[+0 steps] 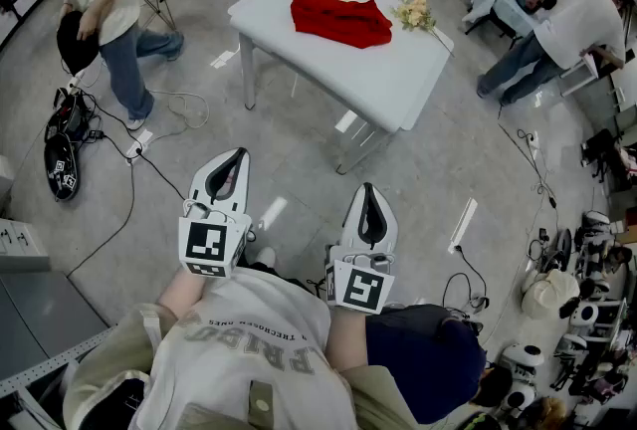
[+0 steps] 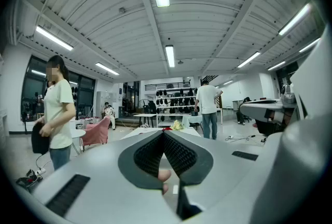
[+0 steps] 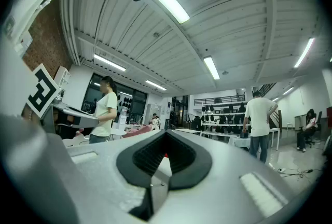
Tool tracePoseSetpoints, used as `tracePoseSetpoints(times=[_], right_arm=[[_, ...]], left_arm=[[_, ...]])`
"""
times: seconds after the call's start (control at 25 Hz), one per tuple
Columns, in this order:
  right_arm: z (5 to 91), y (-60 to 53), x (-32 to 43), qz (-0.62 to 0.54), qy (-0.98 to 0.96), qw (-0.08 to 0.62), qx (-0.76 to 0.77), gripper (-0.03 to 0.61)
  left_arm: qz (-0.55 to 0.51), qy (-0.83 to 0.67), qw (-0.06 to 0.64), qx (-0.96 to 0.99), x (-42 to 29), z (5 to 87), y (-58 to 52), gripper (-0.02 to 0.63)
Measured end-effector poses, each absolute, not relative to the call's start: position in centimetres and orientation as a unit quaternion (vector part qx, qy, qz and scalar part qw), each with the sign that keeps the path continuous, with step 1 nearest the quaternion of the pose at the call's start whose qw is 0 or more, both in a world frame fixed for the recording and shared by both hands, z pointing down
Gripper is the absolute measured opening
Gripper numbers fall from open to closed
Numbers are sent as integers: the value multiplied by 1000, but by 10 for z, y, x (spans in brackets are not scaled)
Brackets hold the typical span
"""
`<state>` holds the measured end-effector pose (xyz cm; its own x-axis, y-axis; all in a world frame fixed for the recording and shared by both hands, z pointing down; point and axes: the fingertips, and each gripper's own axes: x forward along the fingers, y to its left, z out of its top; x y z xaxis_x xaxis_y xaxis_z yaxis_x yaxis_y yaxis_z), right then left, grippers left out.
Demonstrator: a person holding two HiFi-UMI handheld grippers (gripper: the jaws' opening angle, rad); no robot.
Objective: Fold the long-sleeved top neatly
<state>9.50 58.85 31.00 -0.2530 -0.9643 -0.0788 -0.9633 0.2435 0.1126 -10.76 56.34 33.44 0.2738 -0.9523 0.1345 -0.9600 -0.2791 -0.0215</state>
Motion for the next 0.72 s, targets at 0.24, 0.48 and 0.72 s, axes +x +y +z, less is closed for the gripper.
tracePoseSetpoints(times=[0.24,0.48,0.72], right_arm=[[305,587,98,-72,-791,1,607,0],[304,581,97,-68,-790,-7,609,0],[314,568,93,-70,-792,13,606,0]], left_arm=[[62,-602,29,796,-104,329,563,12],[68,-607,28,792,-110,330,561,12],[72,-609,30,789,-120,332,548,12]])
